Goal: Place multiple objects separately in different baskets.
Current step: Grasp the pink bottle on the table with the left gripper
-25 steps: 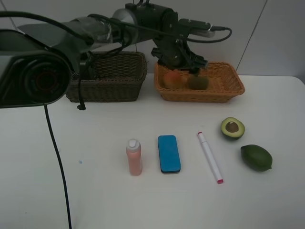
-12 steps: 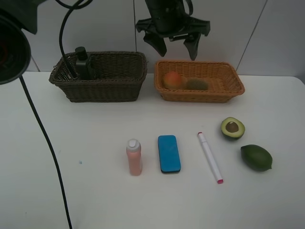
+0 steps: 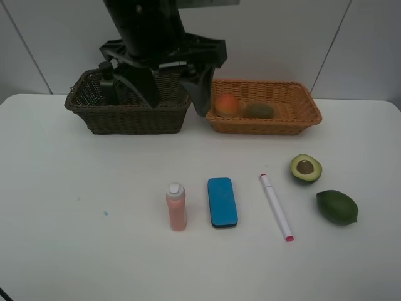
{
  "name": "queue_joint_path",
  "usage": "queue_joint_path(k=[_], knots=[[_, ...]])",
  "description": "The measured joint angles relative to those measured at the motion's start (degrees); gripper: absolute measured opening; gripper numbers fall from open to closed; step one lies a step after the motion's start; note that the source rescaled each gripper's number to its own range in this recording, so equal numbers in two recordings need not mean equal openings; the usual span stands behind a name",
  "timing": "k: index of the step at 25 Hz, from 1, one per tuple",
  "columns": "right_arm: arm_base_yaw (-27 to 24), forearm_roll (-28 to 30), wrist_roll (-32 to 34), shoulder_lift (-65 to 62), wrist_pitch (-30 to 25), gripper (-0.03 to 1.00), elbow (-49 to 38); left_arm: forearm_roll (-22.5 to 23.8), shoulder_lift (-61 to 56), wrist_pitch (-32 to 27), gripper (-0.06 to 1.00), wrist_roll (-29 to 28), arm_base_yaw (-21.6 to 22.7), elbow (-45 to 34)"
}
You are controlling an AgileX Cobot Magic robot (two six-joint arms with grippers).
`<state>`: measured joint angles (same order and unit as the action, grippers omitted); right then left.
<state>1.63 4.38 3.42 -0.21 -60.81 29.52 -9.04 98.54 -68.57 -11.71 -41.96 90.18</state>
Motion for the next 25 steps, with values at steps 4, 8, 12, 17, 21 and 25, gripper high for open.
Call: queue_joint_path(k=[4,8,12,17,21,25], knots=[[0.0,0.0,0.0,0.0,0.0,0.92,0.0,0.43,-5.81,0.0,0.89,-0.39,-5.76,-10.99],[0.0,0.0,0.0,0.0,0.0,0.92,0.0,5.76,-5.71,0.63,0.89,-3.11,-11.22,-16.36],[0.0,0.0,0.0,0.0,0.0,0.92,-0.01,12.17,-3.51,2.62,0.89,-7.22,-12.77,-18.42],[0.0,0.0,0.0,0.0,0.0,0.92,-0.01,12.87,-0.54,7.55,0.89,-10.94,-12.77,-18.76],[0.0,0.0,0.0,0.0,0.0,0.92,-0.01,9.84,3.74,13.13,0.89,-13.92,-12.77,-18.76],[0.0,0.0,0.0,0.0,0.0,0.92,-0.01,11.49,7.5,14.22,0.89,-18.0,-12.77,-18.88]])
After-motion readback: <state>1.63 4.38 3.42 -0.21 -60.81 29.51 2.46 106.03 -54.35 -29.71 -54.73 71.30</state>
